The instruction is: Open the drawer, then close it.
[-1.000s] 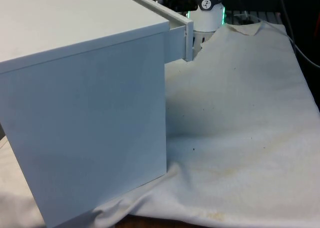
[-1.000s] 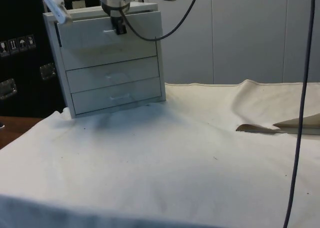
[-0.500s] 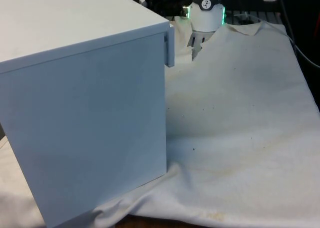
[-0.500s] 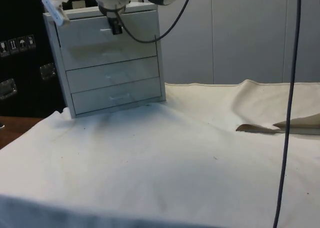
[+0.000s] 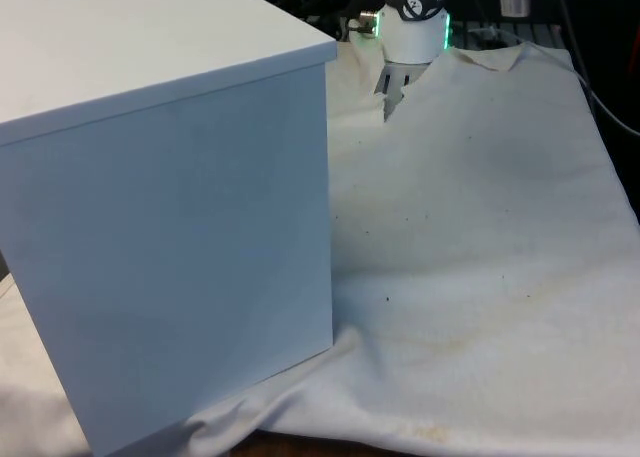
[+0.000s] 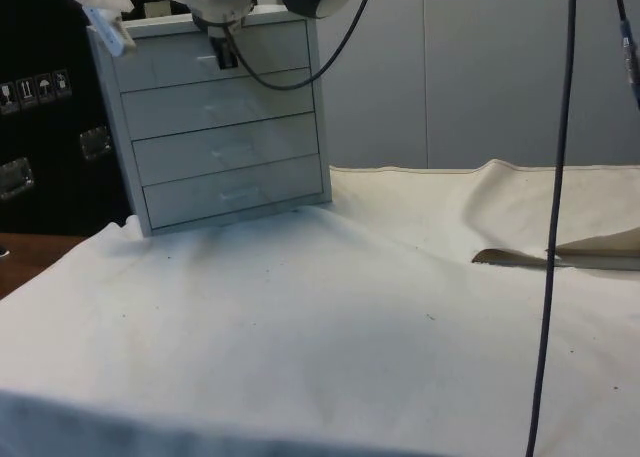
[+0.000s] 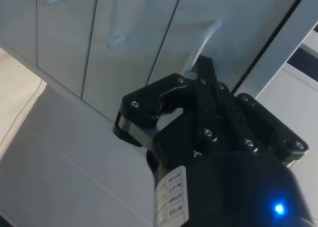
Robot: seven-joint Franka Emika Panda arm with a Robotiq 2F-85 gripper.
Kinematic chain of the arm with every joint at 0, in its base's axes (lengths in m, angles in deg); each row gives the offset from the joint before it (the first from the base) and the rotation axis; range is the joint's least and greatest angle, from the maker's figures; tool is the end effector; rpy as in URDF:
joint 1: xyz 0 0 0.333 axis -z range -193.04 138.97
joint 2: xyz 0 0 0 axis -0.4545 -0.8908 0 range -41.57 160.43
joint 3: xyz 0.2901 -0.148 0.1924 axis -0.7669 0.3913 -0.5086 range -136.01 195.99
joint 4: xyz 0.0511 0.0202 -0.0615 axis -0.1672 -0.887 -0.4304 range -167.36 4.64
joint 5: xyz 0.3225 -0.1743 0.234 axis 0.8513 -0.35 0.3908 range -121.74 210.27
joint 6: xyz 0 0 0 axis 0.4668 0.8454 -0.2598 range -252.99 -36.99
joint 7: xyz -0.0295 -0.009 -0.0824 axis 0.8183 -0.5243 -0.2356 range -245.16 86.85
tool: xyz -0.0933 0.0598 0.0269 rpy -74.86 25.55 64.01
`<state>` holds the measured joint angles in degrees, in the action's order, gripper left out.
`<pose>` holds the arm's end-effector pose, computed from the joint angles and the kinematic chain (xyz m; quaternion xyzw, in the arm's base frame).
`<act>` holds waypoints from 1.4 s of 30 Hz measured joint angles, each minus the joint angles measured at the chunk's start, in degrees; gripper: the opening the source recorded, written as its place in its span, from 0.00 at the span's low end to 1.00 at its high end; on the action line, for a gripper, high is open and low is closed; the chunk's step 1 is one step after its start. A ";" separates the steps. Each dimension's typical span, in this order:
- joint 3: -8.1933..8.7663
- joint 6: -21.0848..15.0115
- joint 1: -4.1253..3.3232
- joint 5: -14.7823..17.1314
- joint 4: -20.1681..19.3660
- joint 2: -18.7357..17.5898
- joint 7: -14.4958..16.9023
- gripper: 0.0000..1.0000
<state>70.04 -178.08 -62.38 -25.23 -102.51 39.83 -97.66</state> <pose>0.6859 -0.0264 0.4017 0.8270 0.2488 0.1219 0.4893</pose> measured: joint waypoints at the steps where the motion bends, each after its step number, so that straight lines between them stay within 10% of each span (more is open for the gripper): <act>1: 0.06 0.00 0.00 0.00 0.00 0.00 -0.06 0.00; 19: -0.34 1.55 -0.86 -0.06 -0.11 0.34 -0.17 0.00; 42: -6.99 12.15 -2.69 -1.66 -6.47 9.22 -3.04 0.00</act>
<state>63.05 -165.93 -65.08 -26.89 -108.99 49.06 -100.70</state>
